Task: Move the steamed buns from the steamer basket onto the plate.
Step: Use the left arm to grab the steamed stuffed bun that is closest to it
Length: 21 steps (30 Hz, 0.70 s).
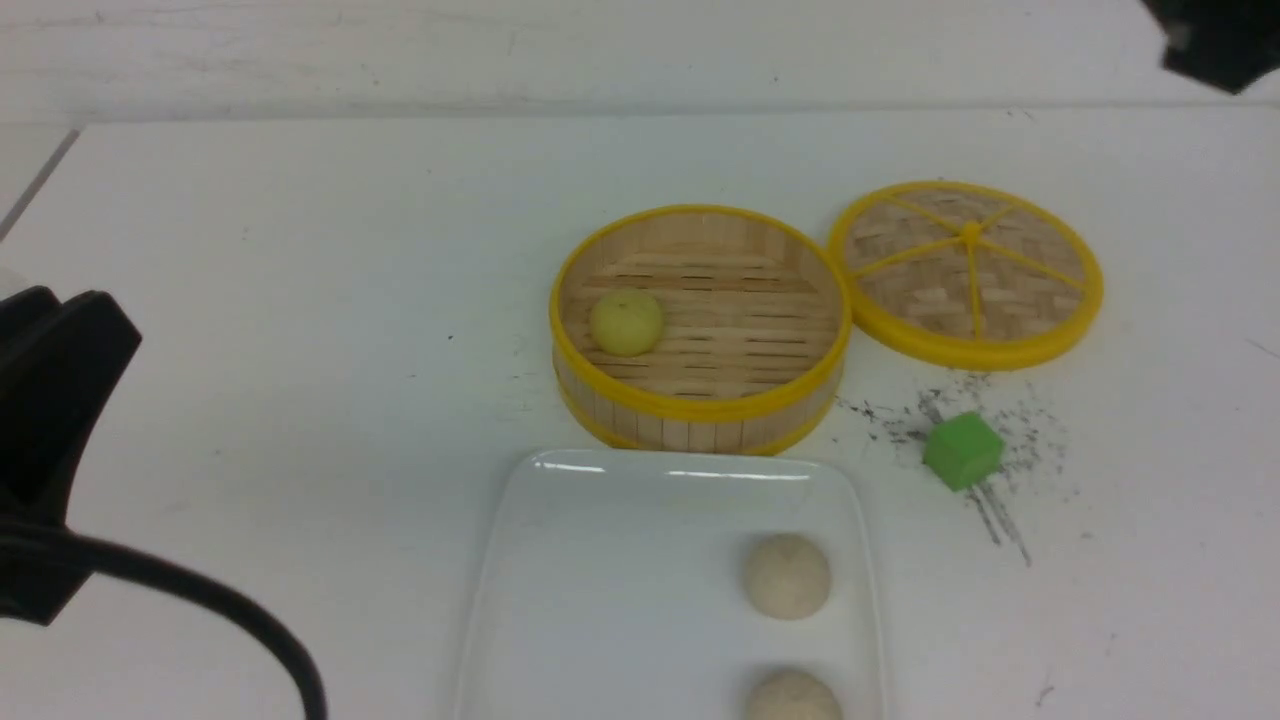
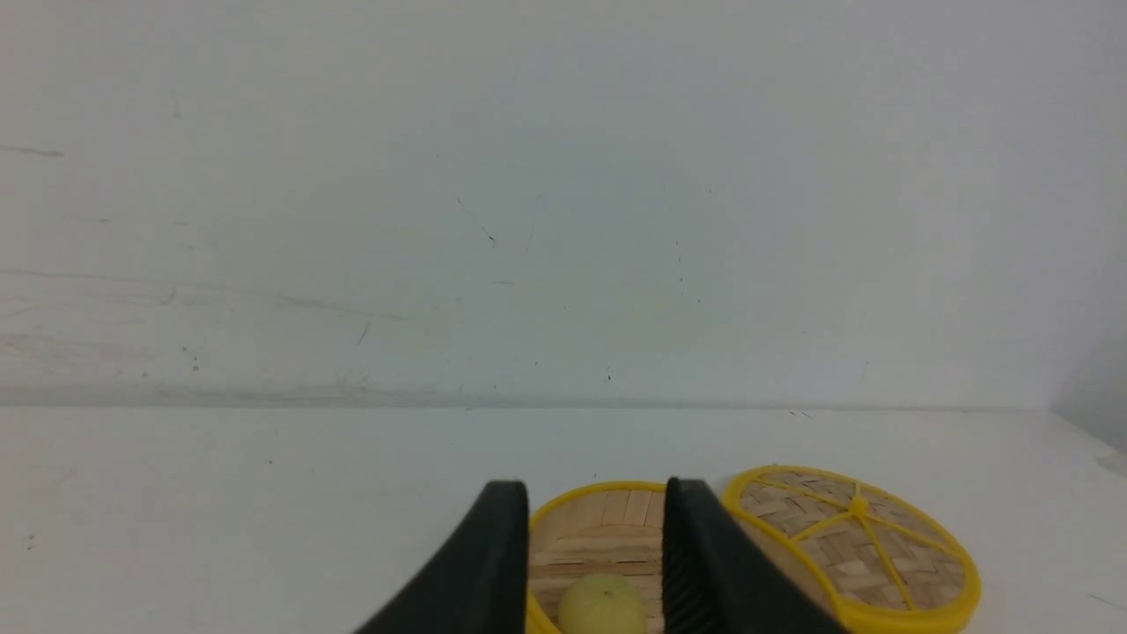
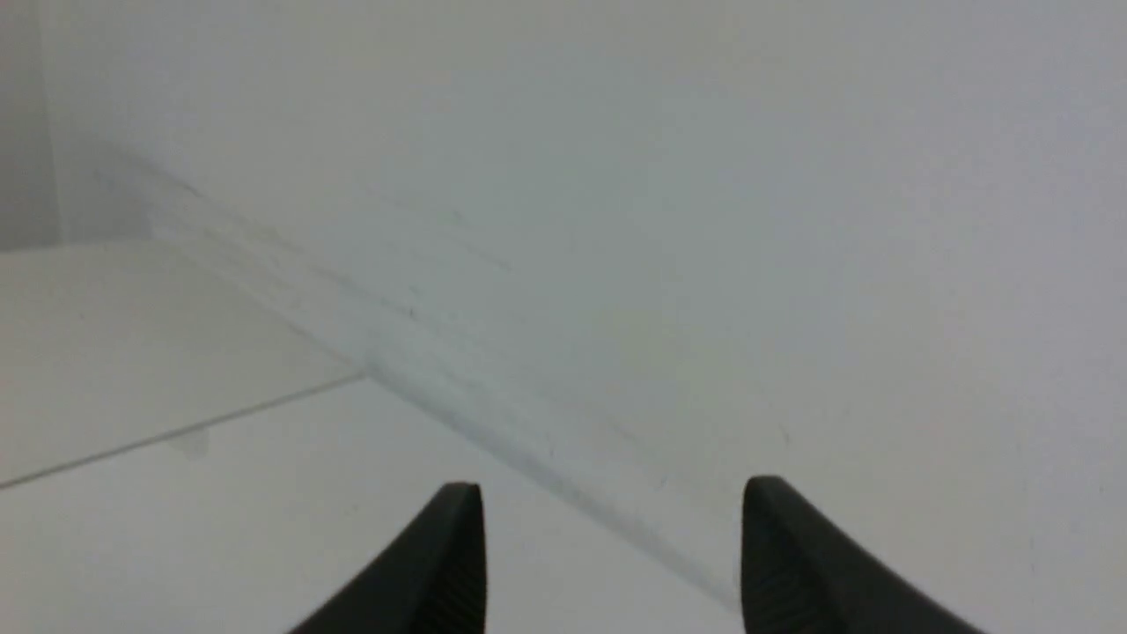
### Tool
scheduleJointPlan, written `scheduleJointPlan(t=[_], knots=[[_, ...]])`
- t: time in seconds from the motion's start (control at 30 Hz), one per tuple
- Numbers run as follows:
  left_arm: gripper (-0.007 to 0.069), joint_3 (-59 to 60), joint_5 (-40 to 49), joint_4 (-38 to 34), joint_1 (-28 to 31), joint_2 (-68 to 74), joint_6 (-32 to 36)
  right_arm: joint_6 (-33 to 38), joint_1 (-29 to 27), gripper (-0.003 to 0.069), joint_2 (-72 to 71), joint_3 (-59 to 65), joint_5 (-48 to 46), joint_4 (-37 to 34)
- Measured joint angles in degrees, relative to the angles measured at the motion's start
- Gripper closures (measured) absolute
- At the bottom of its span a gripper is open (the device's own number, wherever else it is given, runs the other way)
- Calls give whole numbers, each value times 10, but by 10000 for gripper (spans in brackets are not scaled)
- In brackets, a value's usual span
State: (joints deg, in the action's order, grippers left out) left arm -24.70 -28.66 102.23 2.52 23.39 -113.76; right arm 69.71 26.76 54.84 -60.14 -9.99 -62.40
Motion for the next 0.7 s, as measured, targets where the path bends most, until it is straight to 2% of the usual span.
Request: scheduleJointPlan(t=[0.37,0.6,0.7], knots=[[374,0,0,0,0,0,0,-5,0,258,-108,100,28,18],[374,0,-7,0,0,0,0,-12,0,258,-139,190,40,-68],[374,0,-7,1,0,0,0,-12,0,258,-139,225,48,-75]])
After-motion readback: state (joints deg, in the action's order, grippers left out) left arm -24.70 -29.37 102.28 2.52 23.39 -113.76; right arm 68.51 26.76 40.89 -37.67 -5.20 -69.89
